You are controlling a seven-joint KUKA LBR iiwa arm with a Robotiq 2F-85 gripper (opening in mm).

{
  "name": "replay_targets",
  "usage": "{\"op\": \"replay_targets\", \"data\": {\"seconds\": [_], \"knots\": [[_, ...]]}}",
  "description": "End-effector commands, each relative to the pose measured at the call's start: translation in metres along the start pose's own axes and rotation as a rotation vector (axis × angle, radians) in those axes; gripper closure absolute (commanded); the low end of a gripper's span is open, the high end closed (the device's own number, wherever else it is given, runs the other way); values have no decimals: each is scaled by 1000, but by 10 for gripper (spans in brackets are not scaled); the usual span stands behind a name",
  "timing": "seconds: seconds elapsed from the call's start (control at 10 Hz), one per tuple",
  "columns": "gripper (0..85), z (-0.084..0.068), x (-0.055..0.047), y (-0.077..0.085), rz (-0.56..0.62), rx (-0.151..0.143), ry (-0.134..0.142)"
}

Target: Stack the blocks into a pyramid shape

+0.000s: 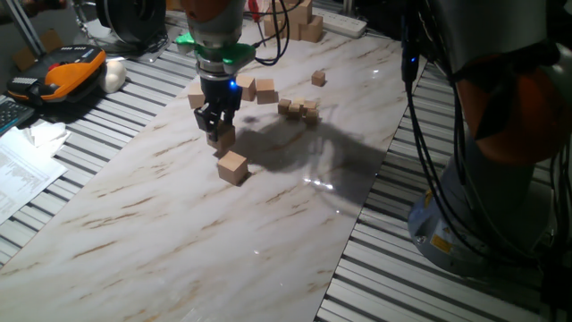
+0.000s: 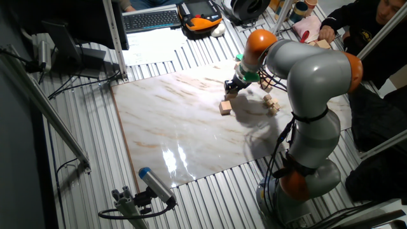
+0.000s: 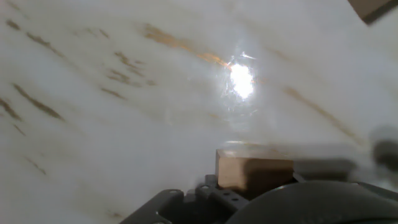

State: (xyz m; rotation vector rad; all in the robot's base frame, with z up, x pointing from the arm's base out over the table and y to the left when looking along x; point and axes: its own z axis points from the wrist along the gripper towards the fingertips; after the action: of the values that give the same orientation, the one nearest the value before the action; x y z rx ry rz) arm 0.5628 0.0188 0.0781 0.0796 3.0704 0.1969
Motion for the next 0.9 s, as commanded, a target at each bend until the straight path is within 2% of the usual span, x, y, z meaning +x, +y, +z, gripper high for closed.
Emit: {"op": "replay_targets", "data": {"seconds": [0.0,0.1,0.3,0.4,0.5,0.7,0.8], "knots": [[850,0,0,0,-17,17,-6],[850,2,2,9,-1,5,-9],[850,3,3,30,33,10,-1],[850,5,4,37,36,17,-2],[850,9,5,42,35,11,-6],[850,23,9,53,27,10,-21],[850,24,10,55,20,28,-13]]}}
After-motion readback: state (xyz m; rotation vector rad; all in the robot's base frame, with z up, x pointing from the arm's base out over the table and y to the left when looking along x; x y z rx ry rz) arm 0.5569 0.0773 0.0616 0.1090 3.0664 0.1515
